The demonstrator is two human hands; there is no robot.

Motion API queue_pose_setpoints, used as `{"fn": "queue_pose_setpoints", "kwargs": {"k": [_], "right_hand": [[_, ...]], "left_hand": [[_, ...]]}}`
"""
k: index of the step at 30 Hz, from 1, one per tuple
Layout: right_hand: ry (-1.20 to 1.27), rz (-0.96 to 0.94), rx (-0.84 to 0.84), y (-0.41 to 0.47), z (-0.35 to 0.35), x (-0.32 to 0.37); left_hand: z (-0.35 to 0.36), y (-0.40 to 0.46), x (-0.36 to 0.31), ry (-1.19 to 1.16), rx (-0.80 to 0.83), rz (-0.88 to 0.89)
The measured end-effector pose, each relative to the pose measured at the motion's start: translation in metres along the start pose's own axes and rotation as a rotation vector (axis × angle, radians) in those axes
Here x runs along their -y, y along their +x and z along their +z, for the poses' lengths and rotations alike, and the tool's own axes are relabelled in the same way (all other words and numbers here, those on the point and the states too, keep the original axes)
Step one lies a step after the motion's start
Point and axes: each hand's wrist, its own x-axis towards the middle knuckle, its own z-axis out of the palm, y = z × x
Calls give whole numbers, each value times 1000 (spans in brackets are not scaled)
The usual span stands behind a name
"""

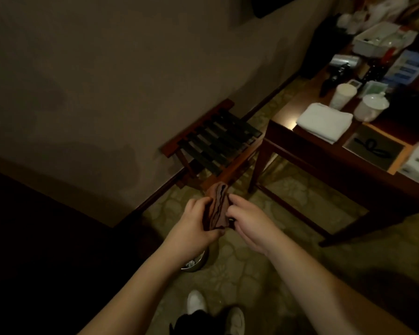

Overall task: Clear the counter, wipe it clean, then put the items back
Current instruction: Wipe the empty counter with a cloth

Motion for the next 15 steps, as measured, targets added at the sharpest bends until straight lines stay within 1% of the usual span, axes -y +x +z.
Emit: {"fn": "queue_pose_setpoints", "kwargs": {"k": [5,9,12,15], "right_hand": [[48,10,-60,16,-28,-3],[51,29,-82,39,-47,3],[56,47,-92,66,-59,11],[33,67,-110,101,-71,22]], "left_hand": [[16,39,-3,20,107,16],[19,76,1,-34,179,-9],[16,110,7,-145,236,-52],[12,152,21,-360,291,-138]]}}
